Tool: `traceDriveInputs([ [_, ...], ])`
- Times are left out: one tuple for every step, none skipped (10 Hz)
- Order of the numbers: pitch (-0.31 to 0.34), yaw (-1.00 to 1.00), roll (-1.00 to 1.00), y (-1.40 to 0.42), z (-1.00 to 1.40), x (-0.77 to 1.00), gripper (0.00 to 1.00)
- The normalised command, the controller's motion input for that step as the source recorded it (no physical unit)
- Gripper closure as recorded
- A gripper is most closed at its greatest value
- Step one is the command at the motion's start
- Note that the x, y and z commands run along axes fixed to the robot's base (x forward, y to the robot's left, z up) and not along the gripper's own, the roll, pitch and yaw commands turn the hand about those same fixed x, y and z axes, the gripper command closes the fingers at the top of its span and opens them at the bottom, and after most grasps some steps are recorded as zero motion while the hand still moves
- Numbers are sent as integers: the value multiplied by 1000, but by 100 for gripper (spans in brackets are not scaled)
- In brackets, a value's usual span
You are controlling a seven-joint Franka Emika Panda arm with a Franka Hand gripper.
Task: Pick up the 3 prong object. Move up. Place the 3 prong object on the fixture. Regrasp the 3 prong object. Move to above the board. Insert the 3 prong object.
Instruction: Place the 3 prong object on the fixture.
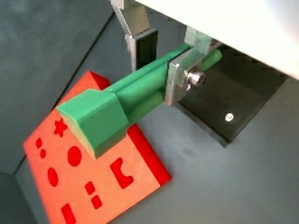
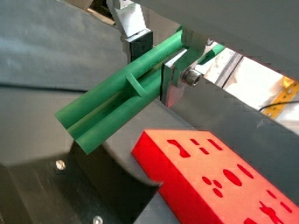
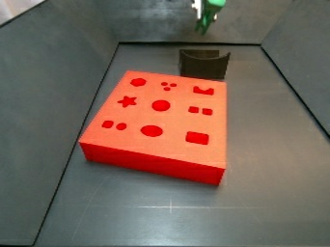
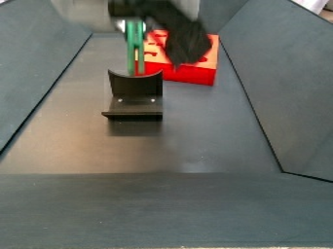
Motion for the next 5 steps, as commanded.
traceDriveInputs([
  [165,-206,-554,137,-1000,162,100],
  [104,-224,-336,140,-1000,164,100],
  [59,-223,-217,131,-1000,174,100],
  [20,-208,-165,130,-1000,178,100],
  [-15,-188,-155,119,-872,165,100],
])
